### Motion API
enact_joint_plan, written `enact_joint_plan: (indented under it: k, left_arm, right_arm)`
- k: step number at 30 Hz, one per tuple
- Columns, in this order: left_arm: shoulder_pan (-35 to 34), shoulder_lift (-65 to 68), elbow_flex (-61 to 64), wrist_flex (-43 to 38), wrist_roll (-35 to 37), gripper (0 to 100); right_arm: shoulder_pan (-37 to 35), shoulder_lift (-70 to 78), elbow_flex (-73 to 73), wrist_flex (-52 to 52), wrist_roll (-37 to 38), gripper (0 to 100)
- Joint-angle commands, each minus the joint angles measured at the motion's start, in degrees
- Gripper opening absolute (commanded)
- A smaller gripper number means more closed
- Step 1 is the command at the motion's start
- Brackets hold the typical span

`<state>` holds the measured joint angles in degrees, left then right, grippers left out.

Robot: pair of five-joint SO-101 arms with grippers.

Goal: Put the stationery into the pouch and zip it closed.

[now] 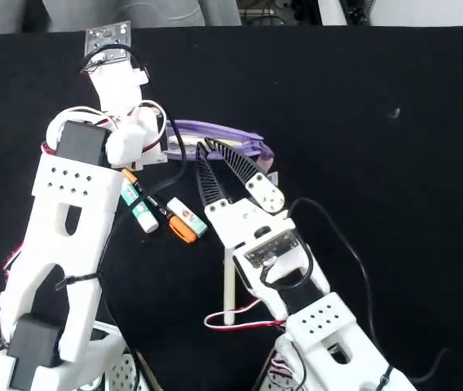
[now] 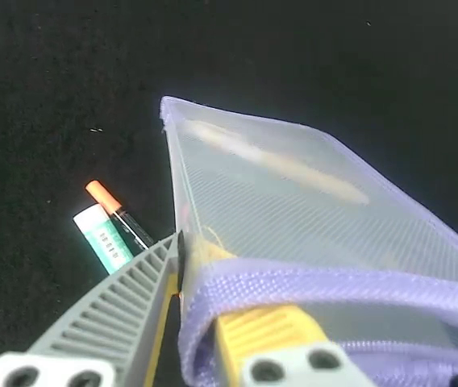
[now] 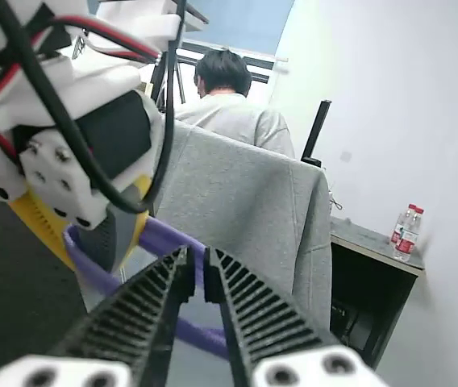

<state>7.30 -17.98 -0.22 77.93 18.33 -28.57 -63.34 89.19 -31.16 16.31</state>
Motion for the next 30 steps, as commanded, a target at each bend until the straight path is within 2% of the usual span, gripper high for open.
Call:
enact_joint_plan:
  k: [1,3,5,8,12,16,19,23,27,30]
  left_arm:
    - [-4.26,-0.53,-0.75,-3.96,-0.09,3]
    - [-6.81,-0.44,-0.75,-5.01,-0.09,3]
    - [-9.1,-0.44,-1.27,-5.36,-0.18,3]
    - [-11.12,-0.53,-1.54,-5.8,-0.26,3]
    - [-12.7,-0.53,-2.24,-5.8,-0.35,3]
    - [-13.67,-0.53,-1.98,-6.95,-0.44,3]
    - [-14.9,-0.44,-1.63,-8.26,-0.44,3]
    - [-15.96,-0.44,-1.8,-8.26,-0.44,3]
    - [-15.69,-0.35,-1.63,-8.26,-0.44,3]
    - [-15.87,1.67,-2.24,-8.26,-0.44,3]
  right_arm:
    - [0.0,-1.1,-3.56,0.35,0.53,1.5]
    - [0.0,-3.56,-3.21,0.97,0.53,2.9]
    - [0.44,-7.16,-3.74,6.42,0.53,6.0]
    - [1.93,-13.93,-9.36,25.49,0.26,11.3]
    - [2.02,-19.91,-21.67,52.31,0.09,12.1]
    - [2.2,-19.74,-28.35,69.98,-2.64,12.1]
    - [5.36,-16.31,-28.0,74.2,-6.68,12.3]
    - [10.99,-7.34,-26.86,74.64,-8.09,12.3]
    - [11.69,4.18,-27.21,75.08,-8.26,12.4]
    - [11.69,12.53,-30.29,78.24,-14.68,12.4]
